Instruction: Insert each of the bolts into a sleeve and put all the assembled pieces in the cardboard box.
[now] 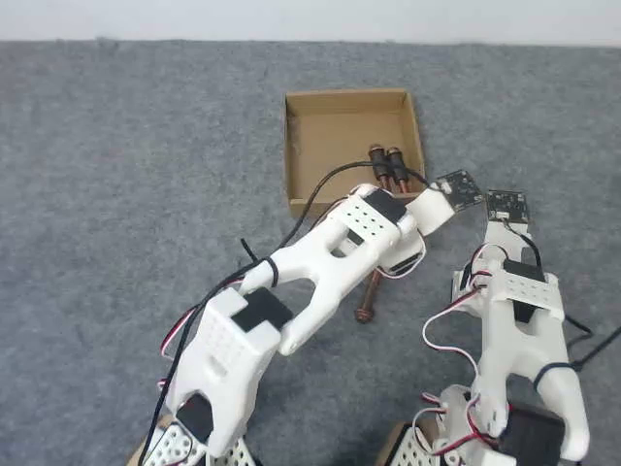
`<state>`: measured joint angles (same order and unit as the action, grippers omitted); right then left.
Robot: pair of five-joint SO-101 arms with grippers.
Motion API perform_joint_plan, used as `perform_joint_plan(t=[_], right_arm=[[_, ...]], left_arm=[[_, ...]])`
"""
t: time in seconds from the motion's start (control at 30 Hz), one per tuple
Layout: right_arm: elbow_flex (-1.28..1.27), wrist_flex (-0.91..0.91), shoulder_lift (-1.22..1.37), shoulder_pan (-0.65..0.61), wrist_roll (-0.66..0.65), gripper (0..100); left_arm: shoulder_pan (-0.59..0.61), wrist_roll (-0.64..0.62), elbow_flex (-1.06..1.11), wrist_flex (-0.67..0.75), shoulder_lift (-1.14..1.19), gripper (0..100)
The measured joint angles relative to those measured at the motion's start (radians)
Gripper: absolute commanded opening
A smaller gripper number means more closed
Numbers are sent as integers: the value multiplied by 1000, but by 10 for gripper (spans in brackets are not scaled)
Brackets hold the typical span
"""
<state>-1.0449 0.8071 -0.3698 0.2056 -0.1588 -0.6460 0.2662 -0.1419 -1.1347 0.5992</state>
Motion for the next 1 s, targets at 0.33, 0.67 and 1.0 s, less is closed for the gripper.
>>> perform_joint_plan(t=[0.33, 0.67, 1.0], right_arm=[[0, 0, 0, 0, 0, 7], [0, 0, 0, 0, 0, 7], [0, -8, 0, 0, 0, 7]], left_arm=[[12, -61, -49, 6, 40, 66], [-5, -77, -51, 5, 52, 12], [9, -80, -69, -81, 29, 12]])
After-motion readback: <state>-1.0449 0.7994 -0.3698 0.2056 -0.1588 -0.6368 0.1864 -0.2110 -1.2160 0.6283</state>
